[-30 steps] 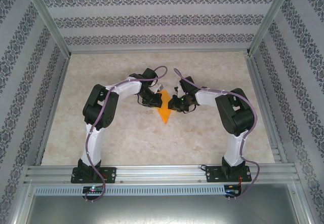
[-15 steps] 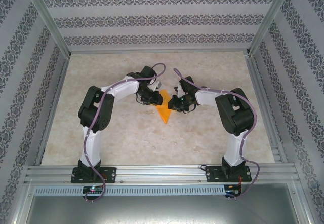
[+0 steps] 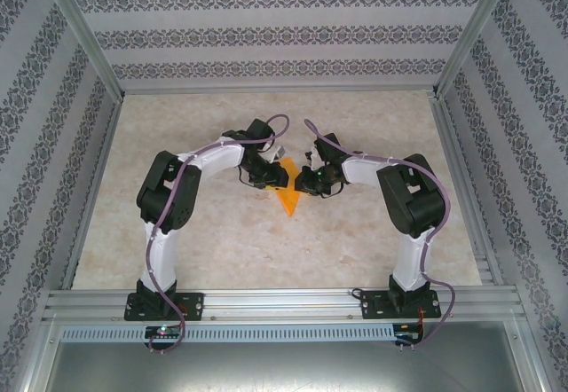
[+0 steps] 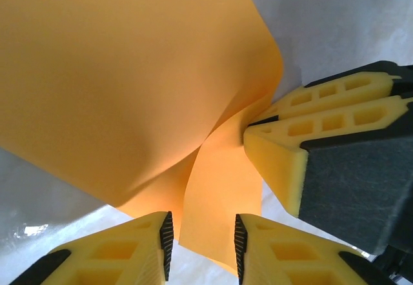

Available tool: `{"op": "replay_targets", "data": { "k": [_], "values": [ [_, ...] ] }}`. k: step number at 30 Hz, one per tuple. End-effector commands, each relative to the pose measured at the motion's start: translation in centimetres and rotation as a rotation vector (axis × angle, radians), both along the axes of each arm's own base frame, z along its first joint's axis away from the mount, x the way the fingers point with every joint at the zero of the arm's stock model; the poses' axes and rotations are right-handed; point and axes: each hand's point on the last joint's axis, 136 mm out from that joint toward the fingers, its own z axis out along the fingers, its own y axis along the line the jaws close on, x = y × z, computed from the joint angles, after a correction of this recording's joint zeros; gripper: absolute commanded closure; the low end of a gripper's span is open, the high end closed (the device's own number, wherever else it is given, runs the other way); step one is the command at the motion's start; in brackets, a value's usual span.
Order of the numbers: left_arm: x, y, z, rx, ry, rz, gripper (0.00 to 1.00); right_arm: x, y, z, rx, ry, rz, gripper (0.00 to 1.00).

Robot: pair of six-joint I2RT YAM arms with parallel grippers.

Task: Fold a paper plane with a square sheet of paper (pick it up from the middle)

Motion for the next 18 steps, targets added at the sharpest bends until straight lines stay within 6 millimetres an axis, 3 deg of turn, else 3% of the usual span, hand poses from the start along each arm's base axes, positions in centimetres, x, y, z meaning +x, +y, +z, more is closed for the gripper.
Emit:
{"op": "replay_targets", "data": {
  "k": [1, 9, 13, 18],
  "values": [
    [-0.55, -0.60, -0.70, -0.002, 0.030, -0.008, 0.68, -1.51, -1.16, -2.93, -0.098, 0.068, -0.005, 0.86],
    [-0.62, -0.83, -0.86, -0.009, 0.031, -0.022, 0.92, -1.45, -1.10, -2.77, -0.094, 0.063, -0.003, 0.86],
    [-0.48, -0.66, -0.96, 0.005, 0.026, -0.028, 0.99, -1.46, -1.09, -2.63, -0.093, 0.060, -0.003, 0.86],
    [-0.18, -0.19, -1.20, 0.041, 0.007, -0.035, 1.00, -1.21, -0.90, -2.11, -0.080, 0.041, 0.000, 0.86]
  ]
}}
